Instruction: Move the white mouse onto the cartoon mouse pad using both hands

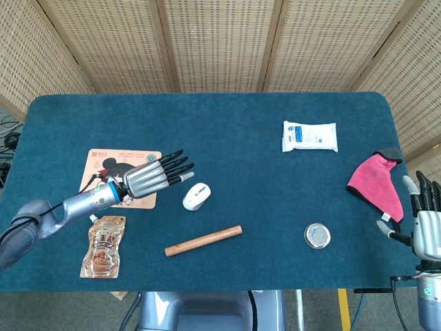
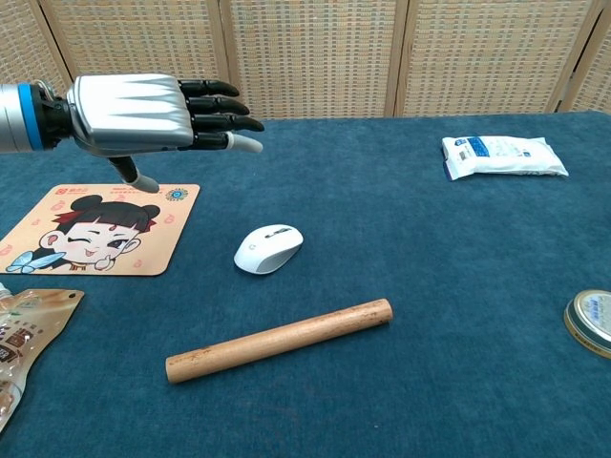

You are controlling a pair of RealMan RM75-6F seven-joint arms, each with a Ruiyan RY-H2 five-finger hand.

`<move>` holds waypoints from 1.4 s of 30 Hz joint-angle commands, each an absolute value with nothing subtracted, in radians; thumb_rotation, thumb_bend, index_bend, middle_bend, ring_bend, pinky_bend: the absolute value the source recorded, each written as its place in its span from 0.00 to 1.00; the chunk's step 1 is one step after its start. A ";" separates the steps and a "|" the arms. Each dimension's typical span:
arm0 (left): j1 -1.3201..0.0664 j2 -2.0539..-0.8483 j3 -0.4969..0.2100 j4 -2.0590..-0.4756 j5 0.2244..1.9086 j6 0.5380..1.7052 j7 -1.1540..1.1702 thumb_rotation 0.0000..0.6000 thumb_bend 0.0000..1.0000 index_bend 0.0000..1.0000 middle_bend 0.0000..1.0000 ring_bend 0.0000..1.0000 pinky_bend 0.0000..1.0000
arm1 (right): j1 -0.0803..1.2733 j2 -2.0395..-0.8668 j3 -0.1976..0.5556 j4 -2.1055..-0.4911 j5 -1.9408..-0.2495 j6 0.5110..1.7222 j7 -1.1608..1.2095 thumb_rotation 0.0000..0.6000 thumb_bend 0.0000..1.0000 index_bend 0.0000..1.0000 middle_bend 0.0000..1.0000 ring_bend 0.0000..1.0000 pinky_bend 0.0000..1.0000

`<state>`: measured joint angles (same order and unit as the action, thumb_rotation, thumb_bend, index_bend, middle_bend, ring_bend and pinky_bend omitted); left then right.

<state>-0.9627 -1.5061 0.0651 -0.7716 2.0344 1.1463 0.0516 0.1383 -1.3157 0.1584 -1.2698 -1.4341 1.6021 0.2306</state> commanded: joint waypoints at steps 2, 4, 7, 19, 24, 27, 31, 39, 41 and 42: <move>-0.991 -1.532 0.094 -0.743 2.053 1.131 0.058 1.00 0.07 0.07 0.00 0.00 0.00 | 0.137 -1.317 0.163 -1.267 -1.433 1.601 0.232 1.00 0.00 0.08 0.00 0.00 0.00; -1.005 -1.547 0.109 -0.724 2.060 1.125 0.062 1.00 0.07 0.07 0.00 0.00 0.00 | 0.136 -1.318 0.166 -1.266 -1.431 1.599 0.233 1.00 0.00 0.08 0.00 0.00 0.00; -1.020 -1.560 0.125 -0.705 2.069 1.120 0.065 1.00 0.07 0.08 0.00 0.00 0.00 | 0.136 -1.319 0.168 -1.263 -1.431 1.596 0.231 1.00 0.00 0.08 0.00 0.00 0.00; -1.075 -1.612 0.171 -0.645 2.080 1.119 0.060 1.00 0.07 0.10 0.00 0.00 0.00 | 0.136 -1.325 0.177 -1.256 -1.431 1.588 0.227 1.00 0.00 0.08 0.00 0.00 0.00; -1.096 -1.642 0.192 -0.628 2.082 1.113 0.076 1.00 0.07 0.10 0.00 0.00 0.00 | 0.134 -1.326 0.183 -1.251 -1.429 1.585 0.235 1.00 0.00 0.08 0.00 0.00 0.00; -1.100 -1.661 0.199 -0.608 2.079 1.115 0.081 1.00 0.07 0.10 0.00 0.00 0.00 | 0.134 -1.327 0.184 -1.250 -1.431 1.585 0.238 1.00 0.00 0.08 0.00 0.00 0.00; -1.091 -1.681 0.196 -0.592 2.055 1.133 0.066 1.00 0.08 0.10 0.00 0.00 0.00 | 0.134 -1.330 0.185 -1.246 -1.431 1.580 0.238 1.00 0.00 0.08 0.00 0.00 0.00; -1.058 -1.740 0.195 -0.526 2.017 1.170 0.064 1.00 0.07 0.00 0.00 0.00 0.00 | 0.133 -1.333 0.186 -1.247 -1.439 1.586 0.237 1.00 0.00 0.08 0.00 0.00 0.00; -1.053 -1.756 0.196 -0.504 2.012 1.181 0.063 1.00 0.05 0.00 0.00 0.00 0.00 | 0.133 -1.335 0.187 -1.246 -1.440 1.589 0.236 1.00 0.00 0.08 0.00 0.00 0.00; -1.051 -1.761 0.197 -0.497 2.010 1.185 0.060 1.00 0.04 0.00 0.00 0.00 0.00 | 0.132 -1.335 0.188 -1.246 -1.441 1.590 0.236 1.00 0.00 0.08 0.00 0.00 0.00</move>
<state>-1.0550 -1.7534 0.1965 -0.5045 2.0144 1.1792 0.0631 0.1324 -1.3352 0.1877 -1.2460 -1.4407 1.5897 0.2358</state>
